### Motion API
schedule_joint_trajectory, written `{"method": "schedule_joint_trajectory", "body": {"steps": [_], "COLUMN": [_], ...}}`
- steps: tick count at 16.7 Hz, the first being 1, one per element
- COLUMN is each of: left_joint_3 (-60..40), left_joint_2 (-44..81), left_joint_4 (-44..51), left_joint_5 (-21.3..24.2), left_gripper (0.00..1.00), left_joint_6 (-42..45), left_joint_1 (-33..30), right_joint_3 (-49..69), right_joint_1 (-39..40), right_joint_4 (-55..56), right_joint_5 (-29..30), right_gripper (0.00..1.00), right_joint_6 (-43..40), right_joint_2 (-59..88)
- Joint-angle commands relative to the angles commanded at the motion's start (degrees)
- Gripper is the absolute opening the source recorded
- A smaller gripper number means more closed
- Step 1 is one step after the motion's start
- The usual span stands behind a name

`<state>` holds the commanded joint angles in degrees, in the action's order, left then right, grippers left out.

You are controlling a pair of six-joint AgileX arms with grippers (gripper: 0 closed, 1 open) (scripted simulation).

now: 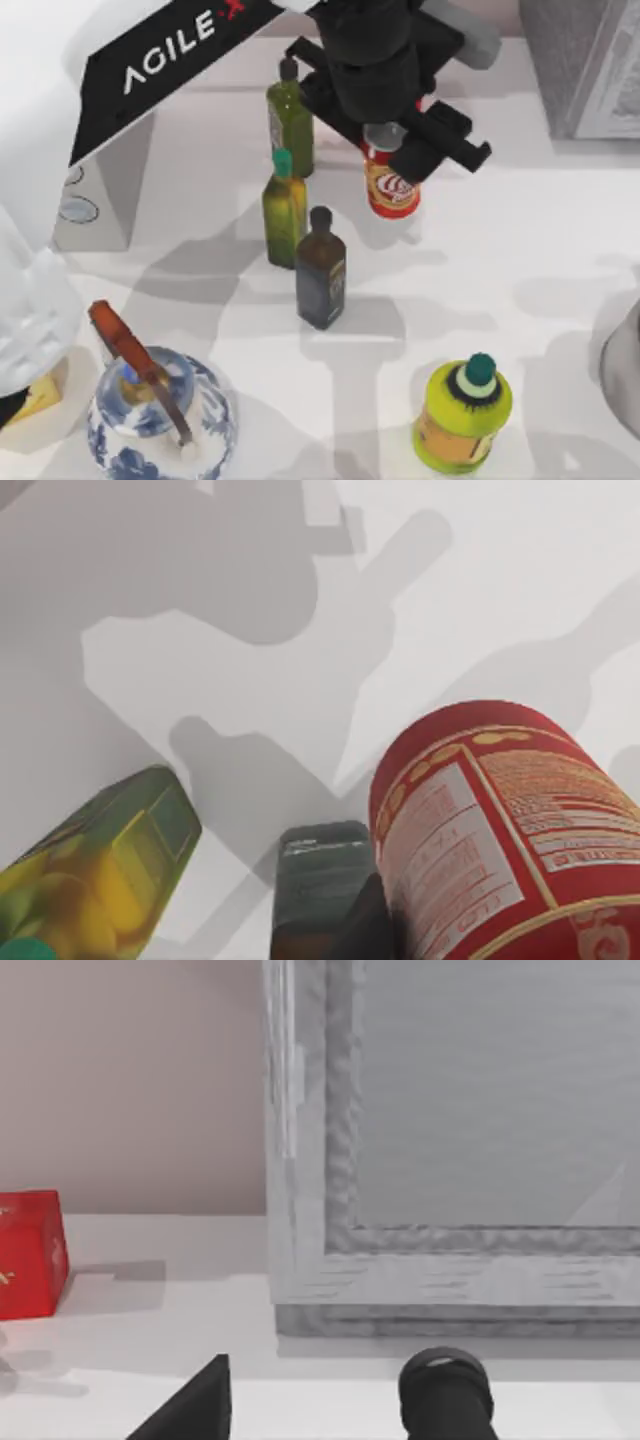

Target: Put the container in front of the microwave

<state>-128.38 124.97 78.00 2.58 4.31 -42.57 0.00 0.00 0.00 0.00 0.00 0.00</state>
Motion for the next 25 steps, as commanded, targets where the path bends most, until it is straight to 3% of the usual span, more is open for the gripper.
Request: {"method": "schedule_joint_trajectory", "body": {"steps": [5,10,14,18,21,25], "left_joint_3": [15.1,35.5,50.52,62.46,67.78,69.2], "left_joint_2": [-22.35,-41.03,-47.25,-44.78,-40.8,-39.27], "left_joint_4": [2.56,2.99,-2.39,-11.6,-17.57,-19.41], "left_joint_5": [2.31,2.38,1.41,0.82,0.74,0.76], "left_gripper": [0.0,0.0,0.0,0.0,0.0,0.0], "left_joint_6": [12.17,23.16,29.25,32.49,33.44,33.61], "left_joint_1": [15.94,37.33,55.7,70.77,77.65,79.46], "right_joint_3": [0.0,0.0,0.0,0.0,0.0,0.0], "right_joint_1": [0.0,0.0,0.0,0.0,0.0,0.0], "right_joint_4": [0.0,0.0,0.0,0.0,0.0,0.0], "right_joint_5": [0.0,0.0,0.0,0.0,0.0,0.0], "right_gripper": [1.0,1.0,1.0,1.0,1.0,1.0], "right_joint_6": [0.0,0.0,0.0,0.0,0.0,0.0], "right_joint_2": [0.0,0.0,0.0,0.0,0.0,0.0]}}
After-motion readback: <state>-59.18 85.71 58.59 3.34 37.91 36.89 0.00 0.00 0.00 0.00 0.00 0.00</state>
